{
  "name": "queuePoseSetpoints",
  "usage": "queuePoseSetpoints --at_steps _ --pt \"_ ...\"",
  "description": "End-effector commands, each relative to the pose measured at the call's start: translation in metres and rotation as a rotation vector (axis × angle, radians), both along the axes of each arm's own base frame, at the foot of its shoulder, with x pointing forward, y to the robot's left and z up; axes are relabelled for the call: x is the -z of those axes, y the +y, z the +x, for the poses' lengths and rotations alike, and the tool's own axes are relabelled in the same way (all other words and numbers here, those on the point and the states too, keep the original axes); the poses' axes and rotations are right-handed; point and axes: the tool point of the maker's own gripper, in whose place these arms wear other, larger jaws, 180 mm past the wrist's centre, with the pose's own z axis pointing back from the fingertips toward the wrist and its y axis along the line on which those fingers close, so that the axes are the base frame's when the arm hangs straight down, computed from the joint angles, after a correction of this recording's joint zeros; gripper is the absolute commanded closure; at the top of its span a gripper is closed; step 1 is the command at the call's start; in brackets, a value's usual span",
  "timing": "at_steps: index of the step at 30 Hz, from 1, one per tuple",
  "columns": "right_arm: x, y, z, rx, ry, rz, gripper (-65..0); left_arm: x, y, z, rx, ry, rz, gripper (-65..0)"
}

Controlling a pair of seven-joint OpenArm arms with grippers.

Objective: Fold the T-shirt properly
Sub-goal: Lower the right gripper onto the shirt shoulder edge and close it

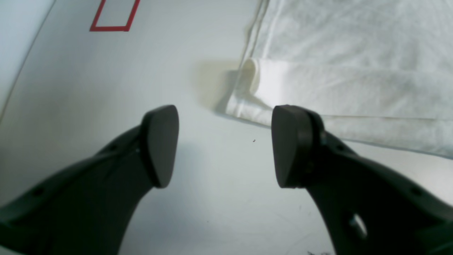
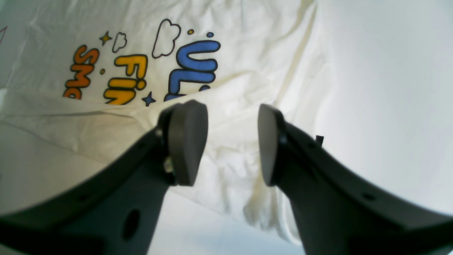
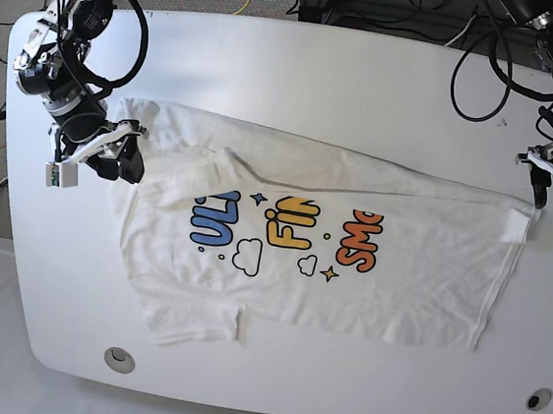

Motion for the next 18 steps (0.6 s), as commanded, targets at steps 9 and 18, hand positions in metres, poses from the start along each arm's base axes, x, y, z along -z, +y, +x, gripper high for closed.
queuePoseSetpoints --at_steps 9,18 --pt "0.019 -0.018 0.016 0.062 -0.012 -0.001 -26.7 -0.016 0.004 0.008 0.002 -0.061 0.018 -39.0" --pt "0.038 -0.031 0.032 0.124 0.012 0.077 -27.5 -0.019 0.004 0.008 0.005 -0.065 0.024 -38.7"
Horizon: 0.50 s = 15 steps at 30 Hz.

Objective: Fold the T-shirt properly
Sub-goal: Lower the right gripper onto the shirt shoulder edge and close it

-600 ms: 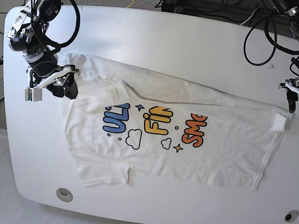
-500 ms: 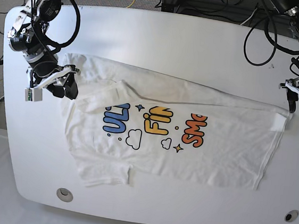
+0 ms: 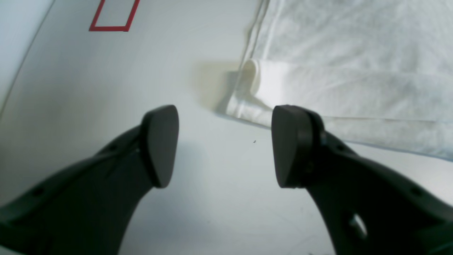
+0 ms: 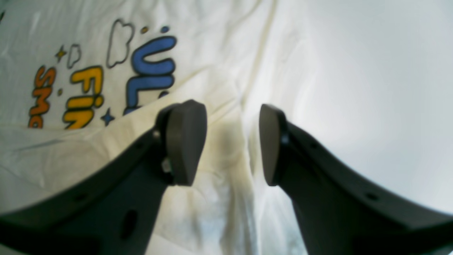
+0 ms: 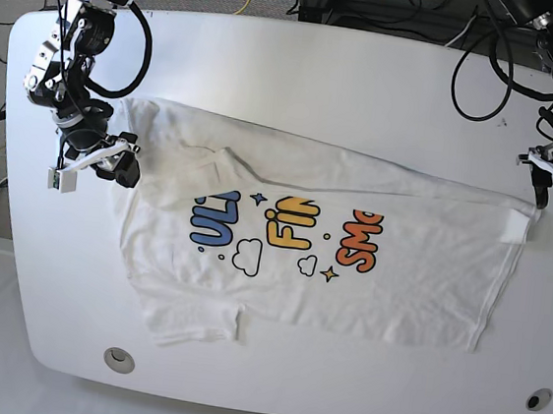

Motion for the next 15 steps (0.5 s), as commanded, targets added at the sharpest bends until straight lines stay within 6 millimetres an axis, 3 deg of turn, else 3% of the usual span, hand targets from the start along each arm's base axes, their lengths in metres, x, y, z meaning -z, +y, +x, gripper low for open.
queuePoseSetpoints --at_steps 1,7,15 --pt "-0.0116 -0.0062 0.0089 0.008 -0.050 0.003 -27.5 -0.0198 0.0027 0.0077 0.013 -0.062 0.027 -38.7" --pt "-0.0026 -0.0083 0.0100 0.014 -0.031 0.011 -27.2 -0.0209 0.0035 0.0077 0.014 -0.063 0.032 -39.0" --pt "-0.0053 -0.0124 0.0111 0.009 -0.036 -0.027 -26.1 -0.0247 0.0050 0.0097 0.020 -0.069 0.043 -38.9"
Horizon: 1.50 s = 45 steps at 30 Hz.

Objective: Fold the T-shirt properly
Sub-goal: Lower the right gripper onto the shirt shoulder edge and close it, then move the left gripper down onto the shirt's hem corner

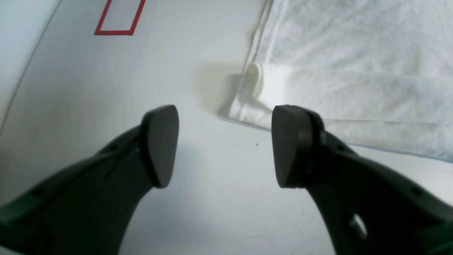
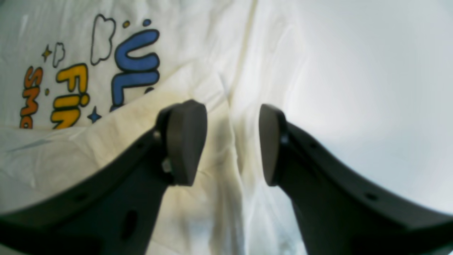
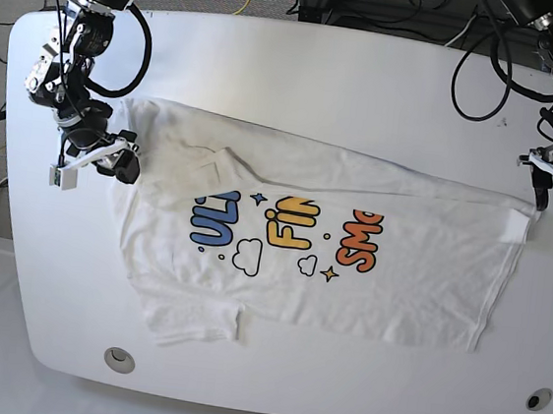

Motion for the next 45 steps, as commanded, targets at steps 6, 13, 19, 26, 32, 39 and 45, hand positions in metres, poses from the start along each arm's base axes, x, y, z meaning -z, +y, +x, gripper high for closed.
queuePoseSetpoints --at_steps 6,13,19,26,32,39,45 --pt "-0.017 -0.017 0.010 -0.016 -0.035 -0.156 -26.0 -0.020 0.005 0.011 0.016 -0.054 0.031 -37.9" --pt "-0.009 0.005 0.013 -0.085 -0.018 -0.165 -11.8 0.006 0.002 0.024 -0.007 -0.018 -0.059 -26.8" --pt "-0.004 0.015 0.013 -0.109 -0.006 -0.160 -4.4 0.033 0.001 0.024 -0.024 0.047 -0.128 -9.8" --pt "0.005 0.023 0.014 -0.122 0.019 -0.153 0.0 0.060 -0.002 0.021 -0.027 0.102 -0.183 0.0" --pt "0.019 0.029 0.014 -0.121 0.034 -0.123 0.0 0.074 -0.007 0.016 -0.019 0.127 -0.208 0.0" --pt "0.040 0.048 0.010 -0.133 0.034 -0.053 0.0 0.082 -0.007 0.011 -0.016 0.119 -0.214 0.0" --pt "0.044 0.052 0.006 -0.171 0.038 -0.120 0.0 0.078 -0.008 0.012 -0.007 0.109 -0.203 -0.7"
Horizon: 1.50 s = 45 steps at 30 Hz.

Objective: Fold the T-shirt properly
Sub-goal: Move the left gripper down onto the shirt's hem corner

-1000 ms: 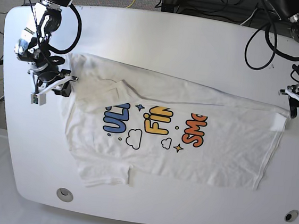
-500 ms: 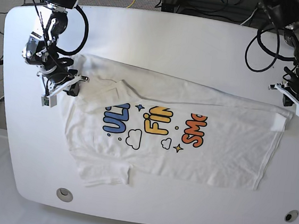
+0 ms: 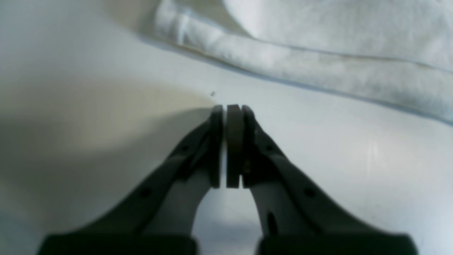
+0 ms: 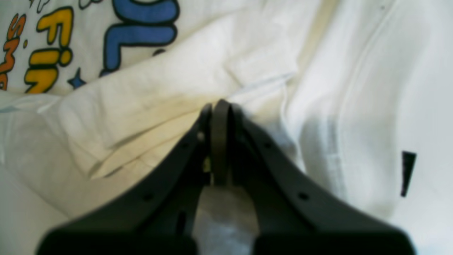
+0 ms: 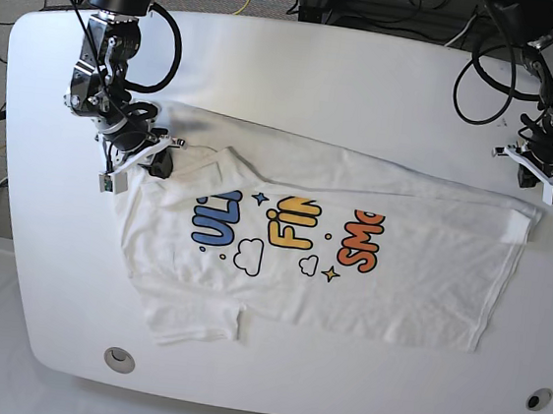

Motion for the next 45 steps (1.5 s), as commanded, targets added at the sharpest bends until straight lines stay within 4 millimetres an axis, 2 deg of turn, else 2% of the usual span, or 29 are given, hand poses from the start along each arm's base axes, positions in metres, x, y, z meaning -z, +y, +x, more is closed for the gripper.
queuePoseSetpoints --at_steps 1,5,9,11,15,21,23,29,31,33,37,41,45 --pt "-0.007 0.001 0.003 -0.046 -0.028 -0.077 0.0 -0.022 0.006 0.012 0.013 -0.066 0.037 -2.5" --pt "-0.007 0.001 -0.001 -0.078 -0.027 -0.147 0.0 -0.030 0.005 0.017 0.026 -0.097 0.046 -18.9" --pt "-0.011 -0.001 -0.001 -0.088 -0.039 -0.181 0.0 -0.036 0.007 0.020 0.028 -0.126 0.057 -28.7" --pt "-0.016 0.002 0.002 -0.106 -0.046 -0.189 0.0 -0.038 0.020 0.013 -0.011 -0.127 0.086 -29.1" --pt "-0.023 0.001 0.005 -0.098 -0.063 -0.179 0.0 -0.048 0.031 0.016 -0.042 -0.150 0.111 -25.3" --pt "-0.029 0.002 0.007 -0.090 -0.077 -0.159 -2.2 -0.070 0.045 0.031 -0.060 -0.191 0.128 -23.2" --pt "-0.021 0.002 0.003 -0.093 -0.048 -0.162 -1.9 -0.080 0.054 0.036 -0.061 -0.197 0.136 -21.3" --pt "-0.021 0.000 0.004 -0.087 -0.044 -0.154 -1.1 -0.096 0.052 0.061 -0.024 -0.209 0.135 -20.7" --pt "-0.021 0.000 0.004 -0.088 -0.044 -0.154 -0.9 -0.096 0.049 0.069 -0.013 -0.204 0.128 -21.3" --pt "-0.018 0.001 0.002 -0.094 -0.034 -0.165 -0.6 -0.093 0.044 0.087 -0.017 -0.197 0.107 -24.0" --pt "-0.017 0.002 0.001 -0.098 -0.033 -0.165 -0.4 -0.087 0.031 0.103 -0.007 -0.174 0.077 -28.3" --pt "-0.016 0.002 0.001 -0.098 -0.031 -0.165 -0.3 -0.085 0.023 0.110 -0.005 -0.167 0.054 -30.2" --pt "-0.014 0.001 -0.001 -0.098 -0.020 -0.173 -0.9 -0.081 0.029 0.104 -0.028 -0.152 0.032 -33.0"
